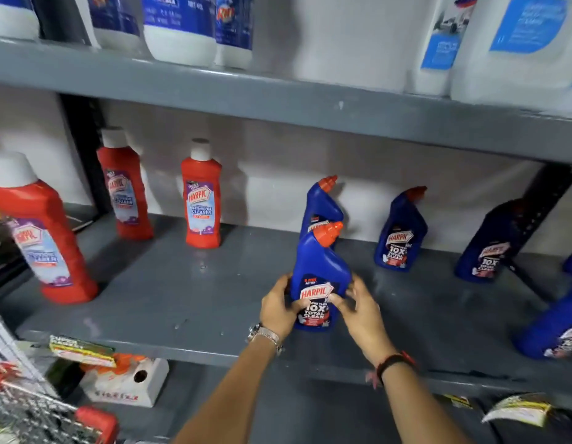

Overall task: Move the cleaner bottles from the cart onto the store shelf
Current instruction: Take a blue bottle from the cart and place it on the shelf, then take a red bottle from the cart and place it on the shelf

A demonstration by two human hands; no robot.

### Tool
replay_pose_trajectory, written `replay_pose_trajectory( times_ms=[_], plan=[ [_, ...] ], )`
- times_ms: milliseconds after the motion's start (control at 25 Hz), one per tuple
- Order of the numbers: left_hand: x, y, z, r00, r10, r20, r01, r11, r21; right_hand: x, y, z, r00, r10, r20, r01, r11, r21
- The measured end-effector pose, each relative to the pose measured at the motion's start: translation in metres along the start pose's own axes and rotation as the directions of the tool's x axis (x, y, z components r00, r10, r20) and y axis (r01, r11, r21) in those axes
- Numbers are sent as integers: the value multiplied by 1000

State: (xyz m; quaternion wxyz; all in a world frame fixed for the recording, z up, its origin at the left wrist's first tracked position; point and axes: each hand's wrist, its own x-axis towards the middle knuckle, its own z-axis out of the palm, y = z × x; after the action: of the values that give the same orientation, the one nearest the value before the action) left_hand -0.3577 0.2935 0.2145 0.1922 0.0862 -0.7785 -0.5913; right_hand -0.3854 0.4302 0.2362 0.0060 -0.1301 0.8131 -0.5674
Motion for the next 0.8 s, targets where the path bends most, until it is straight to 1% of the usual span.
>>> replay_pose_trajectory(
  times_ms=[80, 120, 200, 240, 280, 320, 360, 440, 480, 560, 600, 640, 680, 720, 800],
  plan=[
    [1, -2, 0, 1000, -5, -22, 5, 1000, 9, -1, 0, 6, 999, 27, -32, -25, 998, 53],
    [-2, -4, -3, 999, -1, -34, 1, 1000, 20, -6, 1, 12, 995, 44, -95, -36, 996, 80],
    [-18, -11, -17, 996, 14, -84, -10, 999, 54, -26, 7, 32, 954, 90, -286, -61, 992, 107],
    [-29, -17, -32, 992, 32, -120, -23, 997, 78, -40, 9, 48, 930, 71, -360, -33, 993, 110],
    [-43, -25, -55, 983, 50, -174, -30, 993, 114, -55, 9, 71, 922, 17, -386, 24, 995, 100],
    [-55, -33, -79, 973, 64, -221, -29, 987, 158, -68, 8, 94, 925, -63, -375, 99, 992, 77],
    [-68, -44, -109, 964, 47, -264, 3, 982, 186, -79, 4, 120, 938, -141, -316, 162, 986, 41],
    [-103, -72, -176, 920, -26, -390, 115, 972, 205, -98, -12, 184, 959, -262, -106, 264, 965, -1],
    [-123, -90, -212, 880, -80, -469, 191, 962, 194, -108, -21, 221, 960, -279, 24, 279, 960, 3],
    [-168, -129, -276, 740, -193, -644, 374, 914, 155, -130, -33, 295, 925, -244, 292, 252, 968, 9],
    [-194, -152, -304, 655, -249, -714, 463, 879, 118, -143, -36, 332, 883, -204, 422, 231, 973, -12],
    [-221, -175, -330, 567, -320, -759, 550, 833, 60, -159, -35, 371, 825, -147, 546, 206, 977, -49],
    [-245, -198, -347, 488, -397, -777, 623, 782, -8, -173, -30, 403, 762, -72, 643, 176, 979, -99],
    [-266, -221, -359, 424, -477, -770, 681, 728, -76, -185, -20, 431, 694, 7, 720, 160, 974, -163],
    [-303, -273, -380, 287, -641, -711, 798, 571, -192, -215, 14, 492, 522, 186, 832, 198, 923, -331]
  ],
)
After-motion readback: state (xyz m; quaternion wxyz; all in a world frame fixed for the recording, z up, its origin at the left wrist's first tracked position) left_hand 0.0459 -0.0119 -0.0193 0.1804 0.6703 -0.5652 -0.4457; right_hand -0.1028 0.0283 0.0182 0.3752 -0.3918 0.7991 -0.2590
